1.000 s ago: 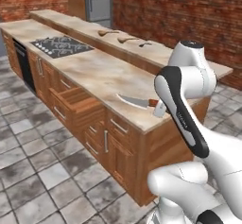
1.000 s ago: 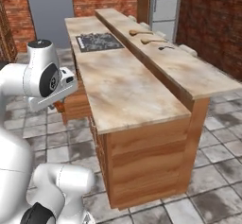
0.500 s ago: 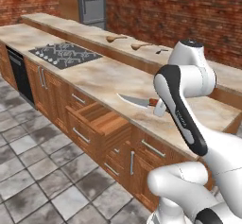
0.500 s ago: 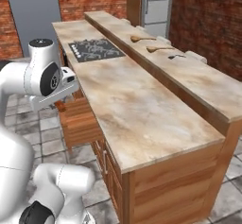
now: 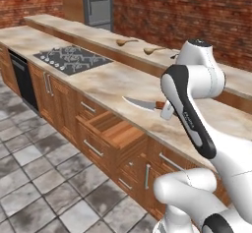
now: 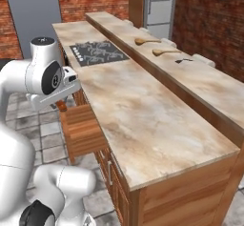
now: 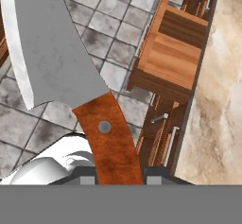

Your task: Pick up the metallic utensils from the counter and place them in the open drawer. Make sure not to pick up any wooden utensils.

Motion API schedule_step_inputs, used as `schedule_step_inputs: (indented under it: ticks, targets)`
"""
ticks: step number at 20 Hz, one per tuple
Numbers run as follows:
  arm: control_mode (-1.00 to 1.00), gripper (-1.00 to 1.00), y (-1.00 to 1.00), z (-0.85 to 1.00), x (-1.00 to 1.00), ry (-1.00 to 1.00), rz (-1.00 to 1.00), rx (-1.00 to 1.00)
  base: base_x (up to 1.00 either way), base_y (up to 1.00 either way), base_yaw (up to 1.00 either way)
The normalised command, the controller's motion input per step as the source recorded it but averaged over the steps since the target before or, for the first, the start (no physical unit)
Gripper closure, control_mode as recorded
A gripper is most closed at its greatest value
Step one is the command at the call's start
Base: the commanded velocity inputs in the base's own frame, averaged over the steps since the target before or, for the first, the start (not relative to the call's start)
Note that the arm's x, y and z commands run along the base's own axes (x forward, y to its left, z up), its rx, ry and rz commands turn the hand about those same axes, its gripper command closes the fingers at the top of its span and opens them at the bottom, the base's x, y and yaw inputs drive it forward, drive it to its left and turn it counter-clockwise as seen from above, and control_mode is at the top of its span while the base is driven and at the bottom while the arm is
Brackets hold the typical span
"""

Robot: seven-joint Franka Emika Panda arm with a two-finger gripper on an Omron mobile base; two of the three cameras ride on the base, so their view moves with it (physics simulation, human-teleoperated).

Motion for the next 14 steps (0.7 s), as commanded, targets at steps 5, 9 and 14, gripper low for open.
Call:
schedule_step_inputs:
  ticks: [5,9,14]
  targets:
    - [1.0,1.0,0.0,0.0,0.0,0.0,0.0,0.0,0.3,0.05,0.11]
    - [1.0,1.0,0.0,0.0,0.0,0.0,0.0,0.0,0.03,0.0,0.2]
    - [-1.0,1.0,0.0,0.0,0.0,0.0,0.0,0.0,0.0,0.0,0.02]
